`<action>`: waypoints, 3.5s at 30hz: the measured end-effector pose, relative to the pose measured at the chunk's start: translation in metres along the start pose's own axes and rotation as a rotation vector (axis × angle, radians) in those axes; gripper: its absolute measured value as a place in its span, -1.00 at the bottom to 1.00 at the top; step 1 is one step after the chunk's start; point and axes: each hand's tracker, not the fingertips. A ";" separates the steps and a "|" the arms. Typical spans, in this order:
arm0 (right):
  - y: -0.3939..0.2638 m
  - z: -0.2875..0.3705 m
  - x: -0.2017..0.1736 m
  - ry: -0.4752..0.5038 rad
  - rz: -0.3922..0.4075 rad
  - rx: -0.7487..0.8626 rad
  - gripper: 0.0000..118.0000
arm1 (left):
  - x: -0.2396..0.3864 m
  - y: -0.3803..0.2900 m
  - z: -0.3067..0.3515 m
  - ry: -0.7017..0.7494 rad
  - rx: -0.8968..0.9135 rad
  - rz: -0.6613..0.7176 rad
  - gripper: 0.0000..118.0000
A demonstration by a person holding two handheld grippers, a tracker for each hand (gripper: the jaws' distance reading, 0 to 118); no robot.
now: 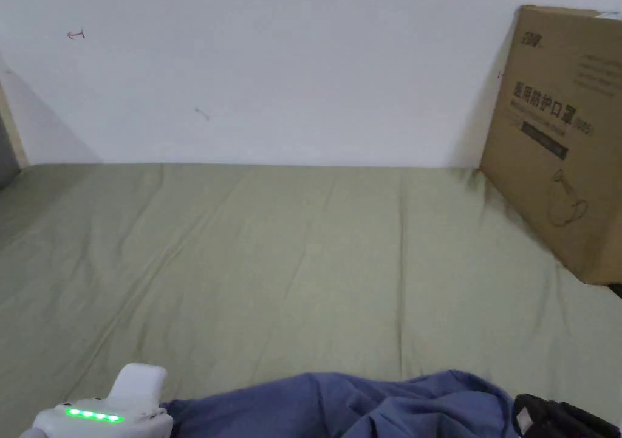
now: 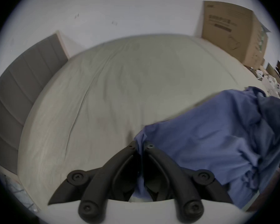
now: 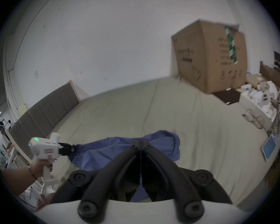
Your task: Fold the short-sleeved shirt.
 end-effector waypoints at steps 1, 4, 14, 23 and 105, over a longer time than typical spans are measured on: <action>0.010 -0.016 0.004 -0.016 0.029 -0.043 -1.00 | 0.002 0.001 0.010 -0.038 0.021 0.016 -0.92; 0.051 -0.073 0.018 -0.049 0.104 -0.150 -1.00 | -0.004 0.003 0.042 -0.084 0.131 0.100 -0.92; 0.086 -0.234 0.074 -0.175 -0.069 -0.697 0.97 | -0.004 -0.003 0.122 -0.173 0.316 0.188 -0.92; 0.064 -0.231 0.053 -0.190 0.074 -0.672 -0.93 | -0.013 -0.010 0.116 -0.169 0.272 0.205 -0.92; -0.069 0.030 0.133 -0.097 0.168 -0.553 -0.93 | -0.089 -0.094 0.086 -0.252 -0.110 -0.051 -0.92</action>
